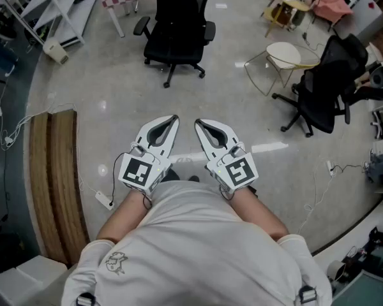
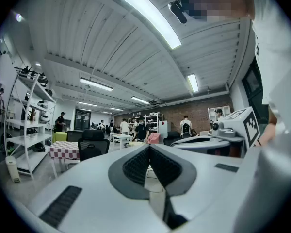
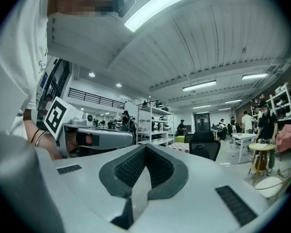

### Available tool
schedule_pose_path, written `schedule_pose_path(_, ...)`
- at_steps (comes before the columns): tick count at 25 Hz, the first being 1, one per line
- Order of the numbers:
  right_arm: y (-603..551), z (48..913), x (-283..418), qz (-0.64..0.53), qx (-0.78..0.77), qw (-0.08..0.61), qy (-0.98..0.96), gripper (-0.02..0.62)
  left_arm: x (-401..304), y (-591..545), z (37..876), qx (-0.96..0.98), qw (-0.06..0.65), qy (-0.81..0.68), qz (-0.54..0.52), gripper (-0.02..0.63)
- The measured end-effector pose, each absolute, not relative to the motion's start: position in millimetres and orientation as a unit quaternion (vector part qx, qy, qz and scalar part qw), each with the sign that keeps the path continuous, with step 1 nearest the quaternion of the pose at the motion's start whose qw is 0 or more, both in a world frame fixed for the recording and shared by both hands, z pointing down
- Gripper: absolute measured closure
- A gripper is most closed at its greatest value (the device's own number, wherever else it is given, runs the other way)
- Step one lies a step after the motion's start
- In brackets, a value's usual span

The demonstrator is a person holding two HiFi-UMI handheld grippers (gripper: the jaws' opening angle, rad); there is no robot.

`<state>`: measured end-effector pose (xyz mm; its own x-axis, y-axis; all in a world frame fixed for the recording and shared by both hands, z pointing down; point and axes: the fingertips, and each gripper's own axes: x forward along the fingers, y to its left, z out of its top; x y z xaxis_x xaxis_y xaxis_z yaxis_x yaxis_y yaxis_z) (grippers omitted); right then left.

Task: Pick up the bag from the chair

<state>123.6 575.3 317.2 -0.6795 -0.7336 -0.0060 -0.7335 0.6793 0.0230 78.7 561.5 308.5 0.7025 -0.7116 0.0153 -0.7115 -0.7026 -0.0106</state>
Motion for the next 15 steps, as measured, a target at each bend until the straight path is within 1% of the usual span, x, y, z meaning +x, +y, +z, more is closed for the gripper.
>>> schedule_pose_path(3,569,319,121,-0.01,0.402,0.017,-0.916,0.565,75,556,309,-0.922,-0.002,0.386,-0.009,0.595)
schedule_pose_path(11,540,332,106,-0.002,0.399,0.029,-0.917,0.565,53,527,320,-0.919,-0.008,0.393,-0.012,0.595)
schedule_pose_path(15,516,332,90,-0.005,0.404,0.005,-0.915,0.563,30,502,326,-0.917,-0.015,0.399,-0.012,0.595)
